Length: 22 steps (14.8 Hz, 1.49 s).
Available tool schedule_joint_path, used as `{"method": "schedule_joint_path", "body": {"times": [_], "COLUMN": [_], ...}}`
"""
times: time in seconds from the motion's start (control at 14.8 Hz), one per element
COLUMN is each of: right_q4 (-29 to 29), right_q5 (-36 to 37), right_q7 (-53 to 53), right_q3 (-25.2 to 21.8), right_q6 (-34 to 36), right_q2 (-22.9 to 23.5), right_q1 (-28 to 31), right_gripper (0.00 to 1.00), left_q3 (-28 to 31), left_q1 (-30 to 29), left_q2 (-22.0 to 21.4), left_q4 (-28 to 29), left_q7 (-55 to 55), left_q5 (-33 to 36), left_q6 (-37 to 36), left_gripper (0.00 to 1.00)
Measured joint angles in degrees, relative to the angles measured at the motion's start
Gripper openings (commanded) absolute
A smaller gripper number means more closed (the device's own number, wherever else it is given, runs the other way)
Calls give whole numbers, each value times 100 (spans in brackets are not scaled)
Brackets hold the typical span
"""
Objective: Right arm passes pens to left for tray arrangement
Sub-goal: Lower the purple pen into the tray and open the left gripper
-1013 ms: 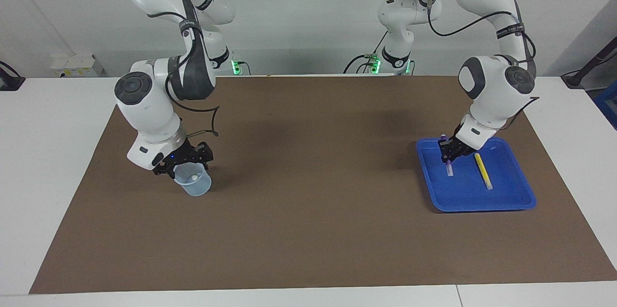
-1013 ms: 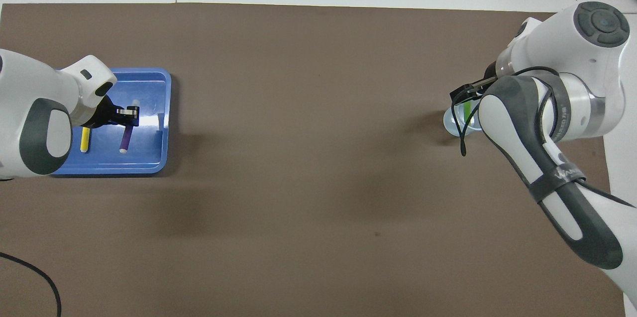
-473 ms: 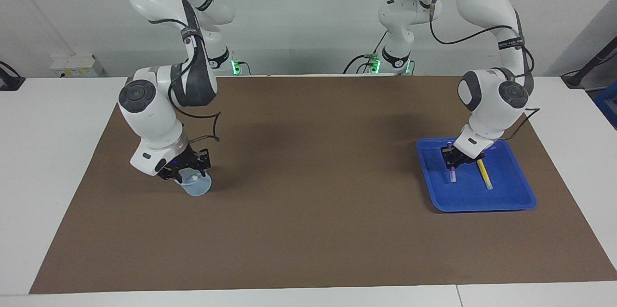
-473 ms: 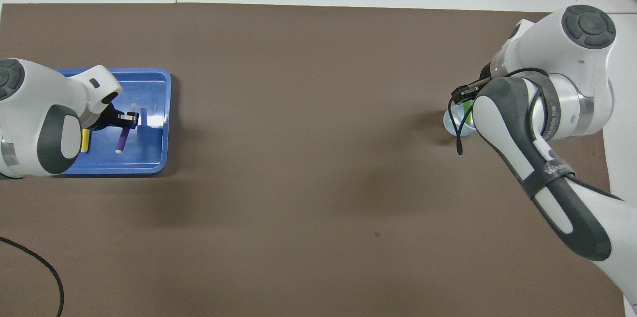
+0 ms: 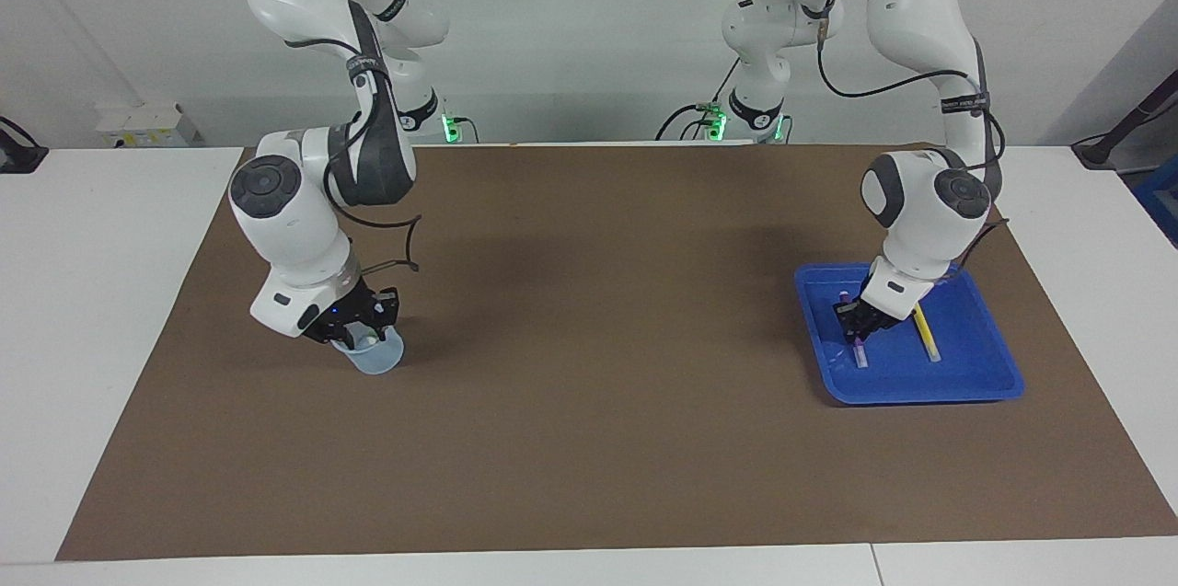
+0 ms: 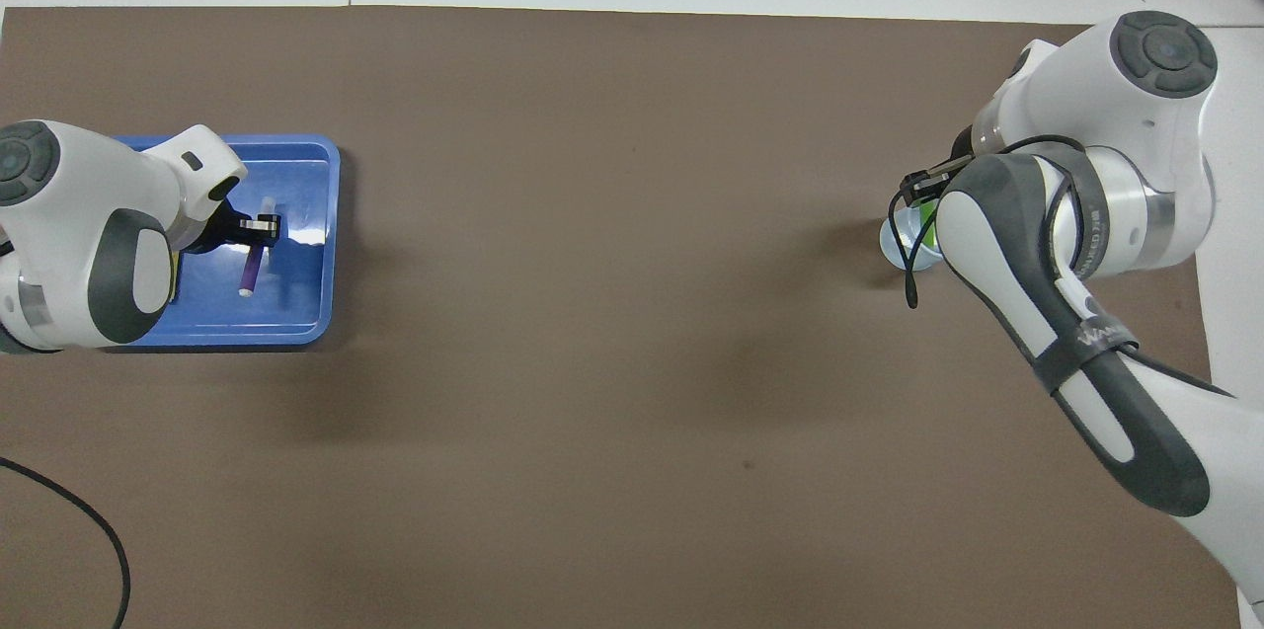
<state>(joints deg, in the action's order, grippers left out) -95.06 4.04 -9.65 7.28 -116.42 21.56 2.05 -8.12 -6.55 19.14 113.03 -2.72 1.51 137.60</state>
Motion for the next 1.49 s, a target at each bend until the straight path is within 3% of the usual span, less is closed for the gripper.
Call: {"method": "schedule_joint_path", "body": {"times": [0.07, 0.14, 0.34, 0.81, 1.01, 1.35, 1.49], "right_q4": [0, 0, -1, -16, -34, -11, 13], "right_q5": [0, 0, 0, 0, 0, 0, 0], "right_q7": [0, 0, 0, 0, 0, 0, -1], "right_q3": [0, 0, 0, 0, 2, 6, -5], "right_q6": [0, 0, -67, -103, -115, -85, -35], "right_q2": [0, 1, 1, 32, 60, 60, 60], "right_q1": [0, 0, 0, -9, -41, -30, -9], "right_gripper": [43, 43, 43, 42, 31, 25, 10], "left_q3": [1, 5, 35, 43, 26, -15, -63], "left_q1": [4, 3, -3, -3, 6, 20, 51], "left_q2": [6, 8, 33, 61, 57, 36, -13], "left_q4": [0, 0, 5, -159, -566, -1231, -1478], "left_q7": [-31, -43, -59, -61, -61, -176, -581], "left_q5": [0, 0, 0, 0, 0, -186, -438], "left_q6": [10, 13, 14, -332, -918, -1967, -2300], "left_gripper": [2, 30, 39, 40, 40, 40, 42]}}
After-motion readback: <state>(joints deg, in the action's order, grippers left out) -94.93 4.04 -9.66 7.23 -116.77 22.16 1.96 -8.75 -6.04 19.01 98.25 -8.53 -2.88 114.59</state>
